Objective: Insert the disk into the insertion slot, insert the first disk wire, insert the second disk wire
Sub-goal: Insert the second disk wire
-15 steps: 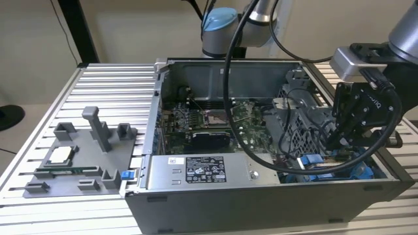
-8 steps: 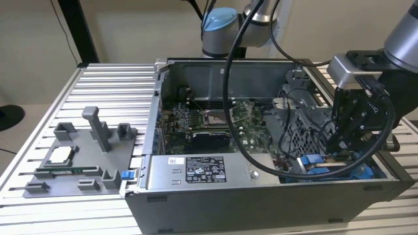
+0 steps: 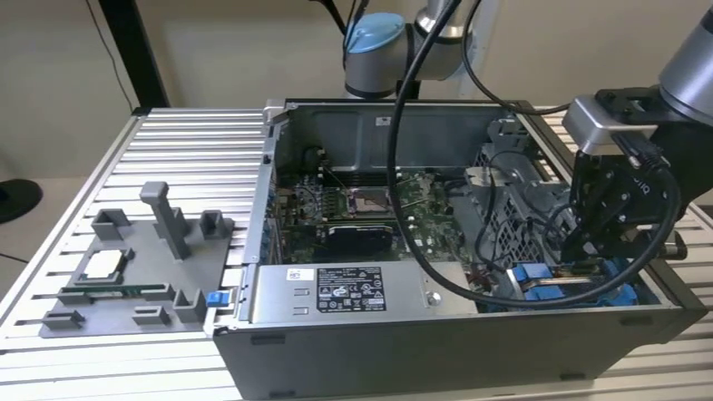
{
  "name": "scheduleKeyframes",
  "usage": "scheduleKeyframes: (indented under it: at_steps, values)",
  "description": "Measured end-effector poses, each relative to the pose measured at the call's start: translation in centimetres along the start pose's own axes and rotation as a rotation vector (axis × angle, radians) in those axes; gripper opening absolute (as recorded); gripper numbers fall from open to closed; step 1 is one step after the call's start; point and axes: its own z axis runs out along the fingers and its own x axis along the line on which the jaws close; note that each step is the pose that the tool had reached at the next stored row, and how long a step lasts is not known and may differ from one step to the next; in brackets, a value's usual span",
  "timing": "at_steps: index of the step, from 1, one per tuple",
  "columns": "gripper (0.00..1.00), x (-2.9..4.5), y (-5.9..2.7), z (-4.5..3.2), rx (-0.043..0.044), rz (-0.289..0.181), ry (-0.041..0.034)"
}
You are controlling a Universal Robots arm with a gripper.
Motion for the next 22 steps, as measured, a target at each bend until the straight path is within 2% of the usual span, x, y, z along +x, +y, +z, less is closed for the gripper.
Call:
scheduleKeyframes:
  at_steps: [2,17,19,22]
  values:
    - [0.0,0.0,-0.01,0.04,0.0035,-0.004,-0.0002]
    - [0.0,0.0,-0.01,0.05,0.0038,-0.005,-0.0002]
    - [0.0,0.01,0.0,0.08,0.0073,-0.005,-0.0005]
    - [0.0,0.01,-0.01,0.11,0.0174,-0.007,-0.0009]
